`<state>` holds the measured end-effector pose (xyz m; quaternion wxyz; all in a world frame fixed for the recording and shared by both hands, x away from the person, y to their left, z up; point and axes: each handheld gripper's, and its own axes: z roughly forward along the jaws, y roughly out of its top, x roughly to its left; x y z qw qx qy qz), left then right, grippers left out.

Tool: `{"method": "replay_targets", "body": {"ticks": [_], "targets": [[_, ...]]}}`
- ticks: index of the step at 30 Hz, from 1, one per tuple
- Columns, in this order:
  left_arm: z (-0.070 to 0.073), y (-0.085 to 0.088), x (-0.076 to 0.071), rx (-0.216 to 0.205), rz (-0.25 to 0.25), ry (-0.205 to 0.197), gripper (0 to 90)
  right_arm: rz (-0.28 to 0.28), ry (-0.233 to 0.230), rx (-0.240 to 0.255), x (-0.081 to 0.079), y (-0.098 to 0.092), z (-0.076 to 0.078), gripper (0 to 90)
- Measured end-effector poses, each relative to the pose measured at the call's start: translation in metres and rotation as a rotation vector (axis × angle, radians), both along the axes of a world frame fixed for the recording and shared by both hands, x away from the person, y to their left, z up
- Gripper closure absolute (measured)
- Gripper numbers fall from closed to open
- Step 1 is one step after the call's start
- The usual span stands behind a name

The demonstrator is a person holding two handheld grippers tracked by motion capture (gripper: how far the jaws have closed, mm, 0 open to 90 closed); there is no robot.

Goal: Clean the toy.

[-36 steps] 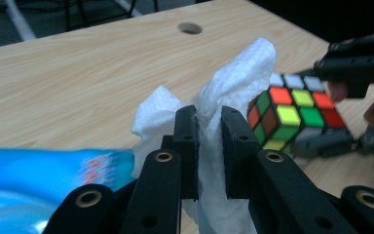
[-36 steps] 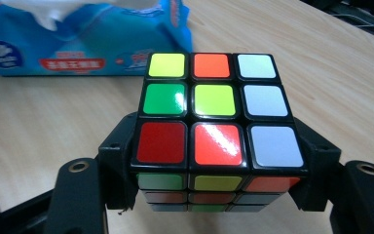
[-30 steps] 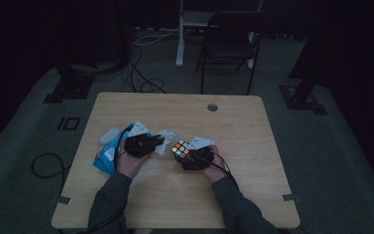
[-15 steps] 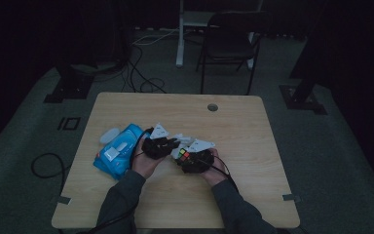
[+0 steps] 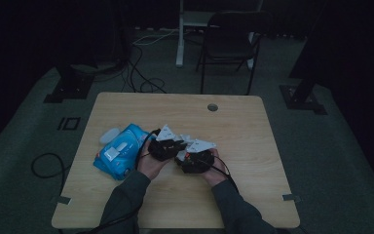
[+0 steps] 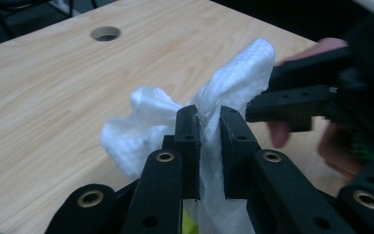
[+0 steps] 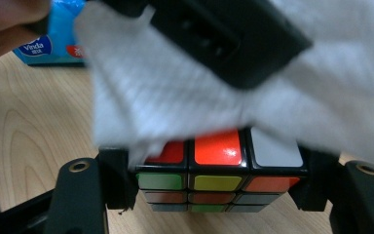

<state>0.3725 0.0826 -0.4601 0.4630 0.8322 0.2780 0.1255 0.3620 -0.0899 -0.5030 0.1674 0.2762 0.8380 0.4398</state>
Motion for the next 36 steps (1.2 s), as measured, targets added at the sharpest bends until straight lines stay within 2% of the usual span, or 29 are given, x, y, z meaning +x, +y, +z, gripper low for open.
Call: {"method": "replay_targets", "body": {"ticks": [4,7,15,20,25,31,36], "targets": [[0.001,-0.008,-0.005,0.016,-0.044,-0.005,81.6,-0.007,0.002,0.008,0.001,-0.002,0.001,34.2],[0.001,-0.010,-0.006,0.011,-0.058,0.002,81.6,-0.007,0.001,0.006,0.001,-0.003,0.001,34.2],[0.001,-0.009,-0.004,0.013,-0.078,0.007,81.6,-0.005,-0.003,0.005,0.001,-0.002,0.001,34.2],[0.001,-0.009,-0.001,0.014,-0.070,0.002,81.6,-0.004,-0.004,0.008,-0.001,-0.001,0.001,34.2],[0.000,-0.006,0.005,0.013,-0.025,-0.004,81.6,0.004,-0.007,0.003,-0.003,-0.001,0.001,34.2],[0.002,0.010,0.014,0.000,0.053,-0.008,81.6,0.002,-0.009,0.005,-0.004,-0.004,0.001,34.2],[0.004,0.019,0.016,-0.001,0.091,-0.020,81.5,0.009,-0.019,0.011,-0.005,-0.004,0.002,34.2]]}}
